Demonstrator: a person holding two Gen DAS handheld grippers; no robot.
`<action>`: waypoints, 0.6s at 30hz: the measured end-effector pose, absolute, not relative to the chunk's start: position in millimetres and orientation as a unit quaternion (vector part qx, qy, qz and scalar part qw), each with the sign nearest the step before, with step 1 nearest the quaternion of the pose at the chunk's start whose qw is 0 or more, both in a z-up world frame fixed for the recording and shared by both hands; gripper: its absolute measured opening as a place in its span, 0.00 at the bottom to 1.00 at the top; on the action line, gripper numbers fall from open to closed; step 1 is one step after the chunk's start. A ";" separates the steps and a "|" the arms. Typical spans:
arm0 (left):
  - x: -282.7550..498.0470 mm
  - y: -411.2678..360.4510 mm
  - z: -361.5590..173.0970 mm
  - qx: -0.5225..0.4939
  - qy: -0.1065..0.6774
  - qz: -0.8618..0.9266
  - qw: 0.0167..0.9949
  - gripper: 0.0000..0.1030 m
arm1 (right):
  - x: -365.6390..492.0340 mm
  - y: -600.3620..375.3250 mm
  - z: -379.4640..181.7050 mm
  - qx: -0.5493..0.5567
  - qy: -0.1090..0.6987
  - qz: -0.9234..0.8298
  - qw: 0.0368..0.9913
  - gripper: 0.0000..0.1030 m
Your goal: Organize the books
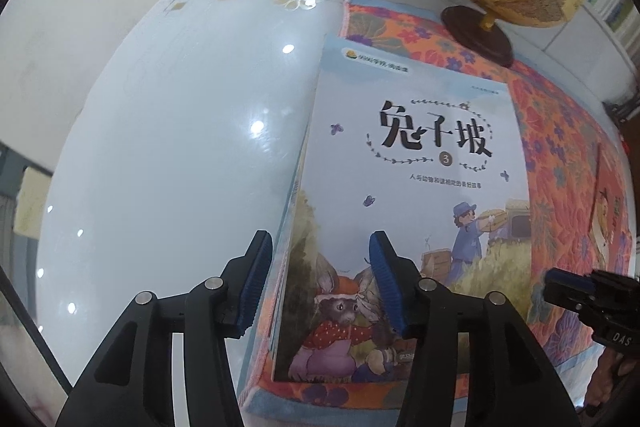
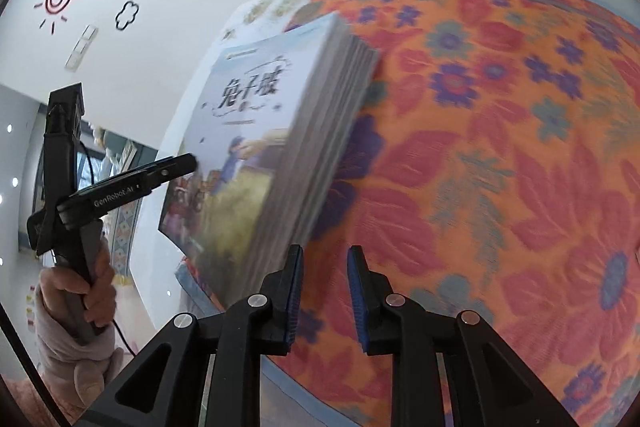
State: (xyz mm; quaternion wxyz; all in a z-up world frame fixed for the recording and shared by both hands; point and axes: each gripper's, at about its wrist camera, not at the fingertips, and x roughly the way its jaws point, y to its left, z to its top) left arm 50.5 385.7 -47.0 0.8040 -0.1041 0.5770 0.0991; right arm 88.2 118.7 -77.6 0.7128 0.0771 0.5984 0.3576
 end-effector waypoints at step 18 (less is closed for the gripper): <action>109.5 215.0 2.6 -0.050 0.536 -0.065 0.840 0.46 | 88.4 -109.9 -57.9 0.288 0.489 0.249 0.785 0.50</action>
